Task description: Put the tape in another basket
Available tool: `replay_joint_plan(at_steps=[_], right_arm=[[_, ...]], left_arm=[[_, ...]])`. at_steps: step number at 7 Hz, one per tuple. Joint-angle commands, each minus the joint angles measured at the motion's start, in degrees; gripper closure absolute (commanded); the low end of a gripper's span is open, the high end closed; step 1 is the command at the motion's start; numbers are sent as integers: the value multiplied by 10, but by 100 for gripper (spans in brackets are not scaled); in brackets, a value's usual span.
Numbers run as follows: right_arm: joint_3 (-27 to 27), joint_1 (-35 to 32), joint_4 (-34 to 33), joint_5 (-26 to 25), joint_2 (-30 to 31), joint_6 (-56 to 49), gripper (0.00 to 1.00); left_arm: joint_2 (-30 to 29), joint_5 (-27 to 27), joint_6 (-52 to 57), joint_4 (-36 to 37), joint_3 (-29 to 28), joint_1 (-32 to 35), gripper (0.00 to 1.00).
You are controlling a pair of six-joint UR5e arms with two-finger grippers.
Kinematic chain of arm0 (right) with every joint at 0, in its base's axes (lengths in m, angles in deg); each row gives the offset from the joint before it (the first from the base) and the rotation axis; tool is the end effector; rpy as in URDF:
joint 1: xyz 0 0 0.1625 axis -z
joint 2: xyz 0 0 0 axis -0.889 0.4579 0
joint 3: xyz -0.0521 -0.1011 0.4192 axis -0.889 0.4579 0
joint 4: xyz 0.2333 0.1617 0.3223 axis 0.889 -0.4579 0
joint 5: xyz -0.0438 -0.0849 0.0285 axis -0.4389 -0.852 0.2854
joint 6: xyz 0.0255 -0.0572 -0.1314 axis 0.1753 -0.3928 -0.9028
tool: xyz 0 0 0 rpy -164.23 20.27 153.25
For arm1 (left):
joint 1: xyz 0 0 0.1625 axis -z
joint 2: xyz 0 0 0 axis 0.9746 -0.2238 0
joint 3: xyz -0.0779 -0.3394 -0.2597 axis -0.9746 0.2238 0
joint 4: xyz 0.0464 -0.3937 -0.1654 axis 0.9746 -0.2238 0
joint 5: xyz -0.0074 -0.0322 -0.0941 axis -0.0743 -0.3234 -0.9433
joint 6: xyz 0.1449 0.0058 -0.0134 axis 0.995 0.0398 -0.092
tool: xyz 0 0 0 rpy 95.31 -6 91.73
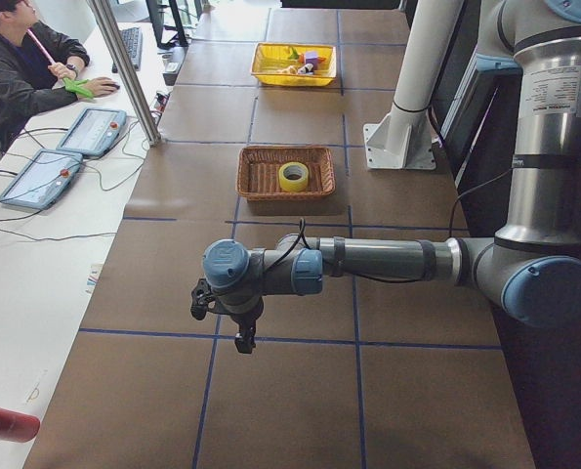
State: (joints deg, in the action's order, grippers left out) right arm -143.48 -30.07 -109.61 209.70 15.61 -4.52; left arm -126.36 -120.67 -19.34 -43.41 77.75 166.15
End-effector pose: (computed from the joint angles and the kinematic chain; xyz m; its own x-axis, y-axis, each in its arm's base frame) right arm 0.0478 -0.5057 0.6888 0.6515 0.0220 0.7583 -0.0570 0.9982 0.0200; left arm -0.0193 -0.5002 0.7004 0.6811 0.0650 -0.7293 -0.0800 0.9967 0.0141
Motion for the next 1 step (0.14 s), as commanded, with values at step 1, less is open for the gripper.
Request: replay_joint_plan(at_steps=[1], right_arm=[[0,0,-1,0,-1,0,0]], left_arm=[[-1,-1,0,-1,-2,0,0]])
